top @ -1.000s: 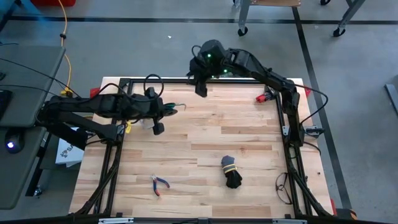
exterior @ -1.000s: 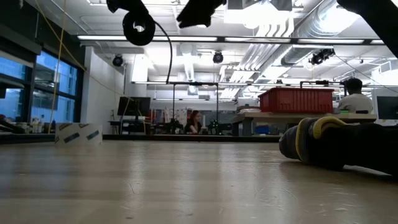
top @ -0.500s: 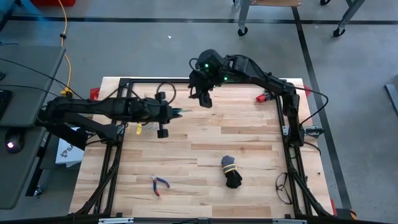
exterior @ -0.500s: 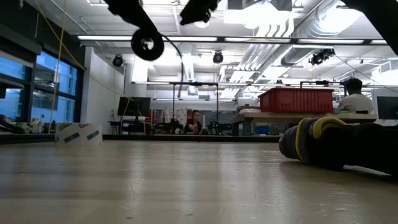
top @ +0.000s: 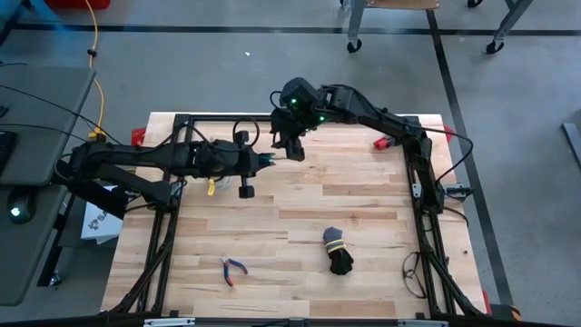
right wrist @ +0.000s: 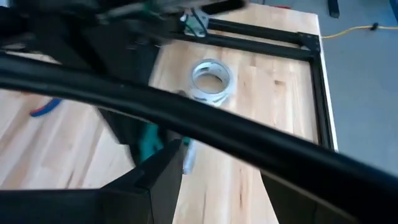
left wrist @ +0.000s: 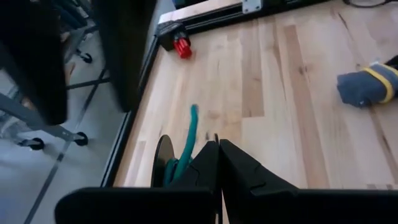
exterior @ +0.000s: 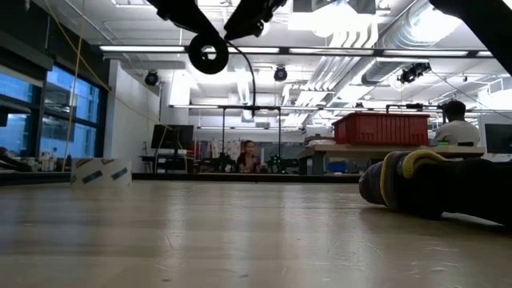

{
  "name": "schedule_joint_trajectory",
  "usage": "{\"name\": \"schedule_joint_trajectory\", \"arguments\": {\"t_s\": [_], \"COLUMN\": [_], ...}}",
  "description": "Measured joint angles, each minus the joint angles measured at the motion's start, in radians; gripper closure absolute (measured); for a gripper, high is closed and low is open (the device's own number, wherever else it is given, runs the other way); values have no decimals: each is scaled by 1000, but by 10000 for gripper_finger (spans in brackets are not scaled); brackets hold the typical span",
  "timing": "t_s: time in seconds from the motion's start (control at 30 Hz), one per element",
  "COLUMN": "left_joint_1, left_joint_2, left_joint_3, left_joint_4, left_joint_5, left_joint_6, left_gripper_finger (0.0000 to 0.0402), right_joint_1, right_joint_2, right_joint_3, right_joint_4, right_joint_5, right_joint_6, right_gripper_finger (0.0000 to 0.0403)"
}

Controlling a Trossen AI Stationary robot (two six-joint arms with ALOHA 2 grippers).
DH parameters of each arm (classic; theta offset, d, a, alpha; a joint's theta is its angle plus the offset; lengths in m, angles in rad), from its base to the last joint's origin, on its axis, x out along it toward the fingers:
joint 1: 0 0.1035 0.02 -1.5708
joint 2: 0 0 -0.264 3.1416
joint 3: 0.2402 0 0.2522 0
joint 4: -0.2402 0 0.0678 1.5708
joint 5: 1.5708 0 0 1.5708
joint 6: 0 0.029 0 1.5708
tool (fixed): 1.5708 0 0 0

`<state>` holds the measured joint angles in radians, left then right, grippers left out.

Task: Coil cords
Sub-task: Coil the green wire on the spool

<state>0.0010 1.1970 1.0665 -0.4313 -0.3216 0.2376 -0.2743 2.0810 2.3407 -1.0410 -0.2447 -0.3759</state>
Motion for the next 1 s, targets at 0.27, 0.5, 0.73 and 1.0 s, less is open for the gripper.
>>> {"name": "schedule_joint_trajectory", "arguments": {"t_s": [0.27, 0.5, 0.73, 1.0], "left_joint_1": [0, 0, -1, -1], "left_joint_2": [-1, -1, -1, -1], "left_joint_3": [0, 0, 0, 0], "left_joint_4": [8, 13, 21, 45], "left_joint_5": [-4, -4, -3, -3], "left_joint_6": [-36, -50, -51, -51], "left_gripper_finger": [401, 401, 401, 401], "right_joint_1": [49, 47, 49, 51], "right_joint_2": [0, 3, 27, 49], "right_joint_3": [1, 1, 0, 0], "right_joint_4": [-12, -27, -32, -14], "right_joint_5": [3, 26, 29, 59], "right_joint_6": [-26, -24, -15, 1], "right_gripper_finger": [204, 204, 204, 223]}}
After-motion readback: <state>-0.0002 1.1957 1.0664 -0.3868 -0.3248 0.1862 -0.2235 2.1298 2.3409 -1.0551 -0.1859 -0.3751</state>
